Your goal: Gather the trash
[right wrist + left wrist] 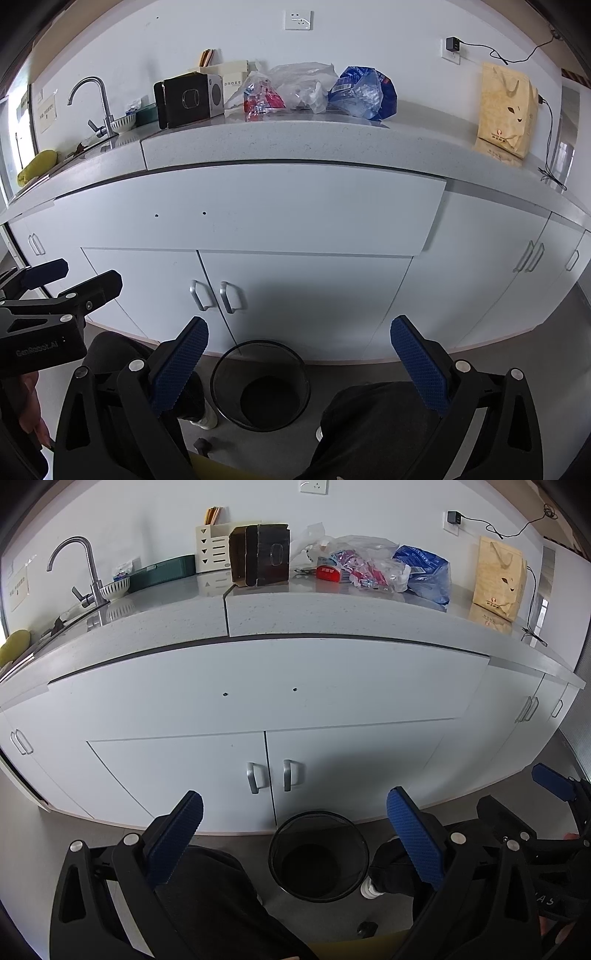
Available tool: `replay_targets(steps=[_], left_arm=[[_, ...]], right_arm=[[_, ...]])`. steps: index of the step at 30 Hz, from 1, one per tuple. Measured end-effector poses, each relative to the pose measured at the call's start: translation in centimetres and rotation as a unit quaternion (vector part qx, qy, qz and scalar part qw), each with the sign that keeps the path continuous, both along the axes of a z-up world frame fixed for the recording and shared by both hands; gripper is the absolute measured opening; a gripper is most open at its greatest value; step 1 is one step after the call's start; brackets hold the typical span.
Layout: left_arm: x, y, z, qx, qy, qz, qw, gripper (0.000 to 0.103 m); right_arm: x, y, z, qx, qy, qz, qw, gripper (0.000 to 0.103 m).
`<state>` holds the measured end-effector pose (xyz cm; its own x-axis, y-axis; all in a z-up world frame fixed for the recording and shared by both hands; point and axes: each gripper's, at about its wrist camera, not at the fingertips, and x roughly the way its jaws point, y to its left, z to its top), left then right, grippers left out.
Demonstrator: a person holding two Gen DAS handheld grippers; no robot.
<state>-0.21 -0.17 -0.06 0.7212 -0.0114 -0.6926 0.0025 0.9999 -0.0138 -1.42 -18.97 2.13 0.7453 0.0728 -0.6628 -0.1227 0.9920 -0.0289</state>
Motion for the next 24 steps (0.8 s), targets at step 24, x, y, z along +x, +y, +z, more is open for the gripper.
replay_targets(steps=[24], left_arm=[[0.06,-0.27,-0.08,0.002,0.001,-0.005,1.0000,0.099]], right_arm=[[0.04,-0.36,0.57,0.006,0.000,-0.006,1.000,0.100]])
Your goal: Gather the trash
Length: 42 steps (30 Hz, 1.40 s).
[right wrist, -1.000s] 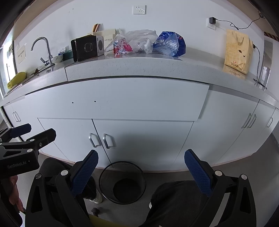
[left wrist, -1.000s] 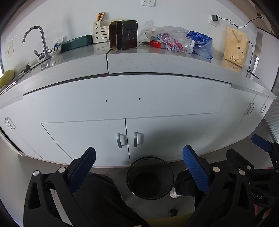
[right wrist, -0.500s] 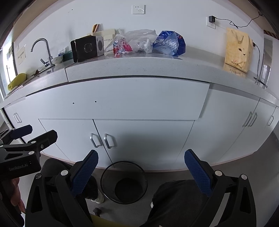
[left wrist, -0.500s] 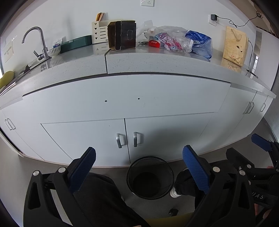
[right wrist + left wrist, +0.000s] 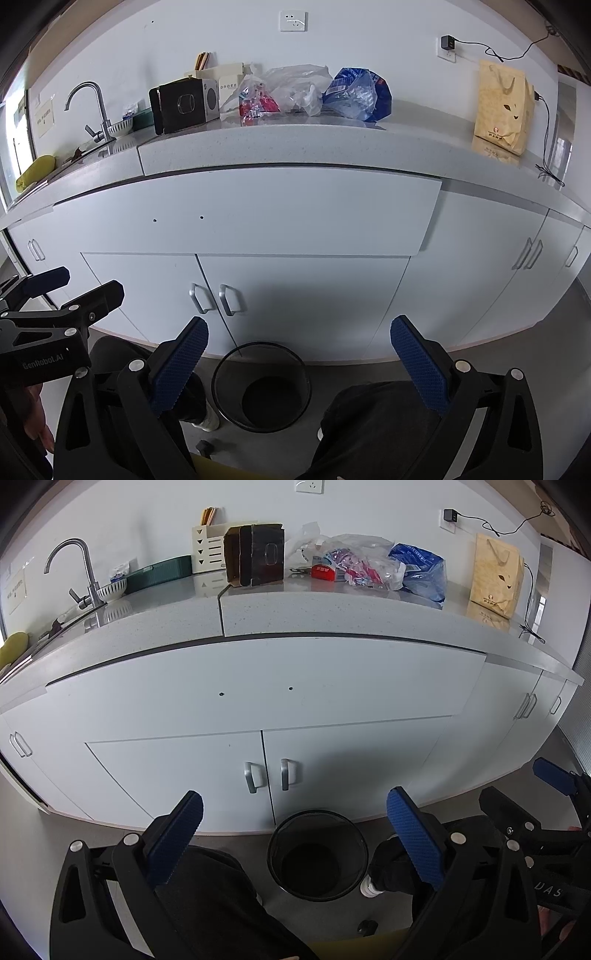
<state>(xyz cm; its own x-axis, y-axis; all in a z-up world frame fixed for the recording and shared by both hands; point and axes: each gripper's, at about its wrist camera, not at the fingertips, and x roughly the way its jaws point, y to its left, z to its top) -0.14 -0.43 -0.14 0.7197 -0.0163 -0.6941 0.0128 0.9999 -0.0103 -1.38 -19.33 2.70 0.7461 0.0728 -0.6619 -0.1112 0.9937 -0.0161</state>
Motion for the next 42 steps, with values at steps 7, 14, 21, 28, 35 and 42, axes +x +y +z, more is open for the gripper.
replay_targets(steps=[7,14,21,28,35,42], left_arm=[[-0.2,-0.2,0.7,0.009,-0.014,-0.005,0.9998,0.099],[0.8,0.0,2.7,0.054,-0.066,0.004,0.9964,0.099],[4.2,0.1,5.4,0.051,-0.096,-0.031,0.9936,0.099],[9.5,1.3,8.4,0.020,-0.107,-0.015,0.9939,0.099],[15.4,2.1,9.8,0.030,-0.127,-0.016,0.9913,0.099],[19.2,2.7,9.8,0.003,-0.140,-0.029,0.9896,0.098]], right_arm=[[0.0,-0.3,0.7,0.000,-0.013,-0.002,1.000,0.100],[0.5,-1.0,4.0,-0.005,-0.073,0.007,0.997,0.100],[2.0,-1.2,8.9,-0.072,-0.179,0.026,0.981,0.100],[8.1,-4.0,12.7,-0.005,-0.174,0.011,0.985,0.100],[15.7,-5.3,14.6,0.017,-0.162,0.008,0.987,0.100],[22.9,-5.4,14.5,0.003,-0.153,0.005,0.988,0.100]])
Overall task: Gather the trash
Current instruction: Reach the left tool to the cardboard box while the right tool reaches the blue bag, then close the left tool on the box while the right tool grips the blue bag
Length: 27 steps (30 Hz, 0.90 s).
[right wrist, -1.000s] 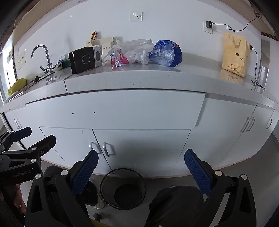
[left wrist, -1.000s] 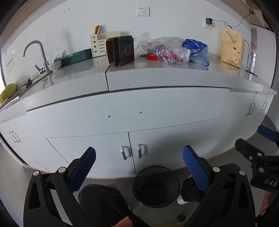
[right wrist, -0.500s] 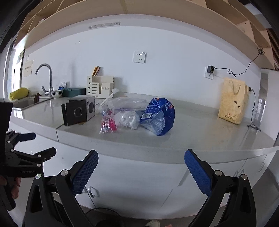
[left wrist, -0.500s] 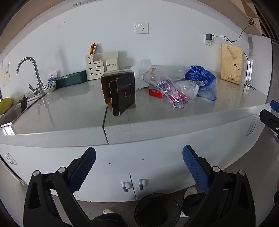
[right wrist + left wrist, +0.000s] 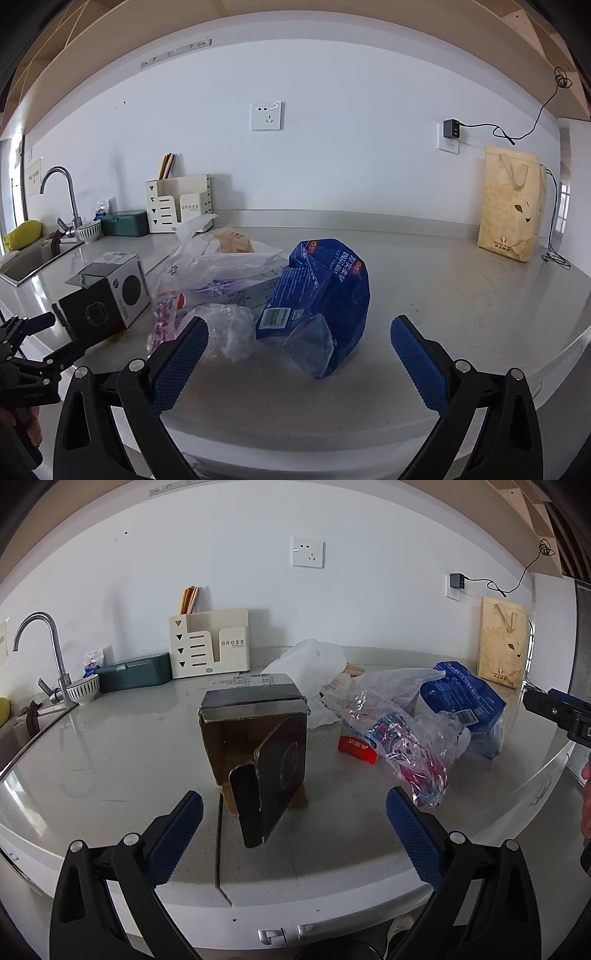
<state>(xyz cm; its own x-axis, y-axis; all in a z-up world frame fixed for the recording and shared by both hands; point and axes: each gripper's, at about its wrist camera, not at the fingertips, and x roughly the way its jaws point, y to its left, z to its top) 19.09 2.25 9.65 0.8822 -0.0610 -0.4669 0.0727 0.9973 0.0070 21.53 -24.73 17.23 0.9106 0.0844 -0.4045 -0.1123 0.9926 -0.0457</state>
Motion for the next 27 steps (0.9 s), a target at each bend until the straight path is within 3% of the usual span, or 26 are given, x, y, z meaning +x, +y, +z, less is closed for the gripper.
replay_targets(steps=[10,12,15,17,18,20,21,25,27], left_arm=[[3.3,0.6,-0.4,-0.003,0.006,-0.008,0.9999,0.096],[3.4,0.4,-0.6,-0.004,0.004,-0.014,0.9999,0.090],[3.9,0.2,-0.8,-0.006,0.007,-0.016,0.9998,0.075],[4.2,0.3,-1.1,-0.017,0.015,-0.023,0.9995,0.056],[4.4,0.4,-1.3,-0.026,0.020,-0.029,0.9991,0.053],[4.5,0.7,-1.5,-0.035,0.022,-0.031,0.9987,0.040],[4.6,0.7,-1.5,-0.036,0.022,-0.031,0.9987,0.037],[4.8,1.0,-1.7,-0.039,0.019,-0.028,0.9987,0.009],[4.7,1.2,-1.7,-0.045,0.015,-0.025,0.9986,0.005]], right_arm=[[7.2,-1.7,-0.6,0.052,0.053,-0.020,0.997,0.100],[8.3,-1.9,-0.9,0.054,0.069,-0.023,0.996,0.099],[9.6,-2.1,-1.5,0.065,0.098,-0.021,0.993,0.074],[10.3,-2.3,-2.0,0.071,0.117,-0.020,0.990,0.058],[10.5,-2.4,-2.1,0.074,0.125,-0.018,0.989,0.054],[11.0,-2.5,-2.6,0.082,0.143,-0.006,0.986,0.026],[11.2,-2.6,-2.7,0.087,0.150,0.001,0.985,0.021],[11.0,-2.7,-2.4,0.092,0.146,0.016,0.985,0.016],[10.7,-2.8,-2.0,0.095,0.136,0.019,0.986,0.014]])
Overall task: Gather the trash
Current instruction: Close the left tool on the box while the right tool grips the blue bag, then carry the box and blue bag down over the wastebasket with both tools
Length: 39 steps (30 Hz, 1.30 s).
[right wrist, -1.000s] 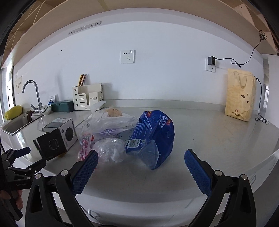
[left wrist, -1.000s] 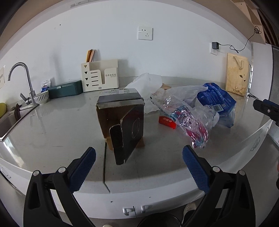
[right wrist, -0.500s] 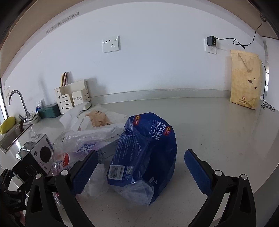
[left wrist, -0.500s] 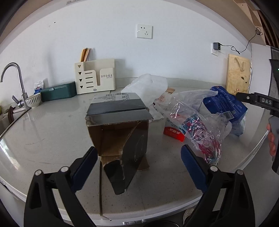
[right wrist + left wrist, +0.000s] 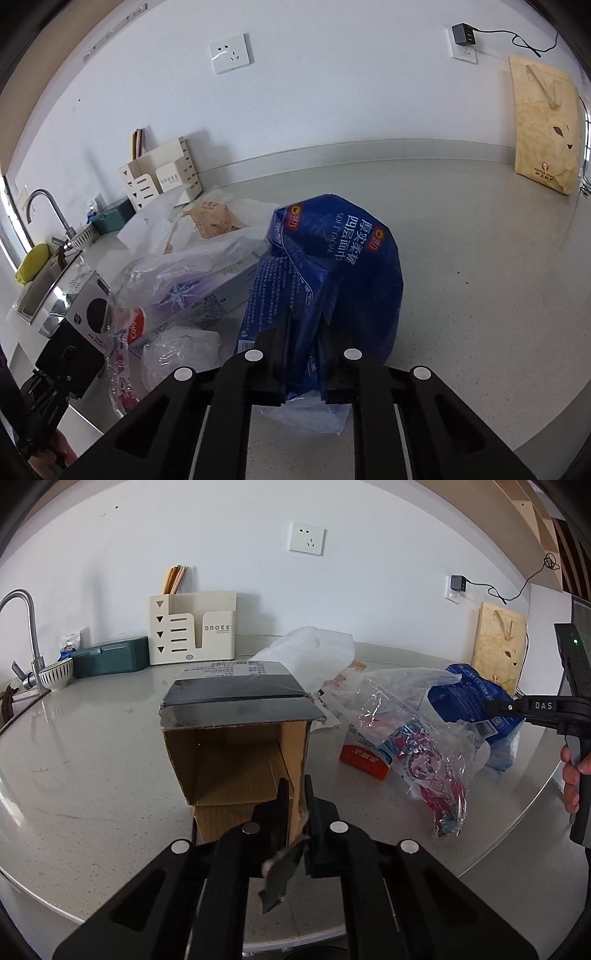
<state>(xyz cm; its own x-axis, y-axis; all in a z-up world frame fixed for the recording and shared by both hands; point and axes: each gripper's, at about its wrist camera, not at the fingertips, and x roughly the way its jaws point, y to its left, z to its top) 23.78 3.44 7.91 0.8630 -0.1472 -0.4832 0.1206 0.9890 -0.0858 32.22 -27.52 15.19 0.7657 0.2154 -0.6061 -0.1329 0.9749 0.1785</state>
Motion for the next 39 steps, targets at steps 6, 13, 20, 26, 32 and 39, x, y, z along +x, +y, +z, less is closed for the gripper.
replay_targets(steps=[6,13,20,26,32,39], left_arm=[[-0.7,0.6,0.3,-0.008,-0.018,0.010,0.9997,0.004],[-1.6,1.4,1.6,-0.026,-0.033,0.021,0.9989,0.004],[-3.7,1.8,3.8,-0.032,-0.063,0.028,0.9971,0.004],[-6.7,1.6,5.7,-0.030,-0.086,0.023,0.9956,0.004],[-11.1,0.9,6.8,-0.033,-0.094,0.007,0.9950,0.004],[-17.9,-1.1,6.1,-0.017,-0.090,-0.021,0.9956,0.004]], right_arm=[[-1.8,-0.6,1.9,0.011,-0.040,-0.005,0.999,0.014],[-3.6,-0.1,3.5,0.004,-0.069,0.011,0.998,0.014],[-6.5,0.2,4.8,0.003,-0.088,0.025,0.996,0.014],[-10.8,0.0,6.9,0.005,-0.113,0.039,0.993,0.014],[-16.6,0.0,8.2,0.013,-0.122,0.076,0.990,0.014],[-23.5,0.9,7.2,0.015,-0.107,0.132,0.985,0.014]])
